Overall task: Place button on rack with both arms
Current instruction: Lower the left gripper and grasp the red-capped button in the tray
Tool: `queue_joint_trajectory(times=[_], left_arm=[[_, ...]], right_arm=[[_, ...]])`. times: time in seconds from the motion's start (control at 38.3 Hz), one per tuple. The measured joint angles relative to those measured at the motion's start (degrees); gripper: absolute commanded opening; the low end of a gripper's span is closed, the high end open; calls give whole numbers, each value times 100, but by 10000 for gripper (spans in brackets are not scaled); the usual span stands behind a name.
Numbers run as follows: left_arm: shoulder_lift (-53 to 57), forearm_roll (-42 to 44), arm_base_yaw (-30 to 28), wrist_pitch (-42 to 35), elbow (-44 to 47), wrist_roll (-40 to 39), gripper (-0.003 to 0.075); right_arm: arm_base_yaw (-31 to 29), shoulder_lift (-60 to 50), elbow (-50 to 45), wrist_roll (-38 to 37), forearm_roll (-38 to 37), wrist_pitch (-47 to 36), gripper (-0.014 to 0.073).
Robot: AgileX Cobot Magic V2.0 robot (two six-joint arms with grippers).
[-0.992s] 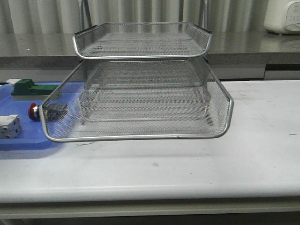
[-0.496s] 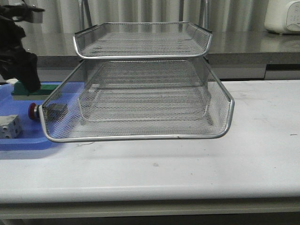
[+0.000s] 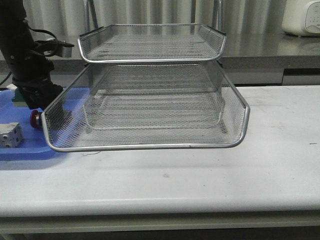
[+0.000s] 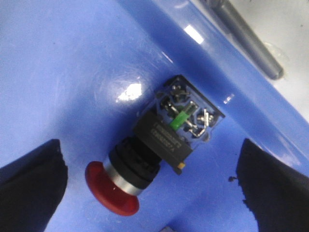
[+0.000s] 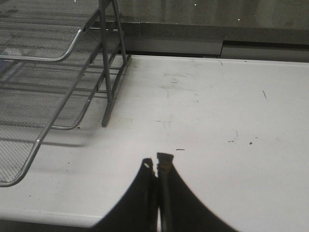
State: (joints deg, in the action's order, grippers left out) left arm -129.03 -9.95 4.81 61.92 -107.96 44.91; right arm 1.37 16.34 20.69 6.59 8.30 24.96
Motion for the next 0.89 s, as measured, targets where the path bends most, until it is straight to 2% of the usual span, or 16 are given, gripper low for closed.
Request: queue_joint_trajectory(times=[0.34, 0.42, 0.5, 0.63, 0.73, 0.89], left_arm=[[-273, 0, 36, -235, -10, 28, 672], [-273, 0, 46, -289, -10, 53, 646], [-273, 0, 46, -289, -10, 75, 578], [-273, 0, 46, -289, -10, 125, 389], [-273, 0, 46, -302, -10, 147, 284], [-273, 0, 46, -354, -10, 164, 220]], right_arm=[[0, 0, 0, 0, 0, 0, -60], [0, 0, 0, 0, 0, 0, -60], [0, 0, 0, 0, 0, 0, -60], [0, 0, 0, 0, 0, 0, -60], [0, 0, 0, 0, 0, 0, -60], [0, 0, 0, 0, 0, 0, -60]])
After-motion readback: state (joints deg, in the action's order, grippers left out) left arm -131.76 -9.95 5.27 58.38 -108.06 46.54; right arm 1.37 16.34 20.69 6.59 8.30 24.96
